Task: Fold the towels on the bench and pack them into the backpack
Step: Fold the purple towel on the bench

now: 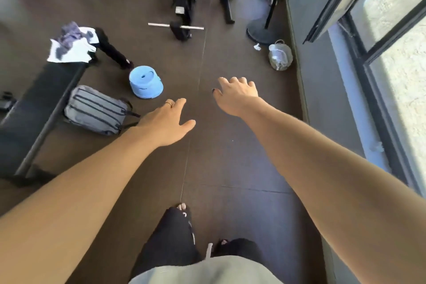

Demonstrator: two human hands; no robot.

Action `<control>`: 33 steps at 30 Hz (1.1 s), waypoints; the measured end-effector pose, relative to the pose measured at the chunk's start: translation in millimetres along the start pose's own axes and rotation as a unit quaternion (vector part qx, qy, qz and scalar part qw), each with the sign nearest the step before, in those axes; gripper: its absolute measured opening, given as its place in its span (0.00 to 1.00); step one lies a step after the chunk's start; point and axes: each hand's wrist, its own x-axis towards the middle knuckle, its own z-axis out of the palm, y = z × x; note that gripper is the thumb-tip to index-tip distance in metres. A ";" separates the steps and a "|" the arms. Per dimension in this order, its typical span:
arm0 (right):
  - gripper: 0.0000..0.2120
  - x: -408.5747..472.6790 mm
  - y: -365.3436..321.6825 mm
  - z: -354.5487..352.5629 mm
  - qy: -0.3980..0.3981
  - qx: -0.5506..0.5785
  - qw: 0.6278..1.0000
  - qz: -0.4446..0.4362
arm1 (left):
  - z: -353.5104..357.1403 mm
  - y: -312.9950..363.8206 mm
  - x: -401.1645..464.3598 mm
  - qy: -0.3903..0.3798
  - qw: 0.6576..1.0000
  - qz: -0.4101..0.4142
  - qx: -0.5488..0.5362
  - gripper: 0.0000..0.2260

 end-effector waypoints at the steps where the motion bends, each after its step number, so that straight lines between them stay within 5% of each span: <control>1: 0.24 24.7 -11.4 -6.0 0.001 -0.006 1.000 -0.019 | -6.3 -13.2 15.7 -0.001 1.000 -0.012 -0.007 0.32; 19: 0.21 458.6 -154.7 -129.0 0.030 0.035 0.992 -0.116 | -181.4 -228.3 360.1 -0.004 0.995 -0.091 -0.031 0.31; 33: 0.22 755.0 -268.2 -192.7 -0.010 -0.019 0.954 -0.300 | -274.8 -326.7 540.3 0.047 0.951 -0.274 -0.133 0.31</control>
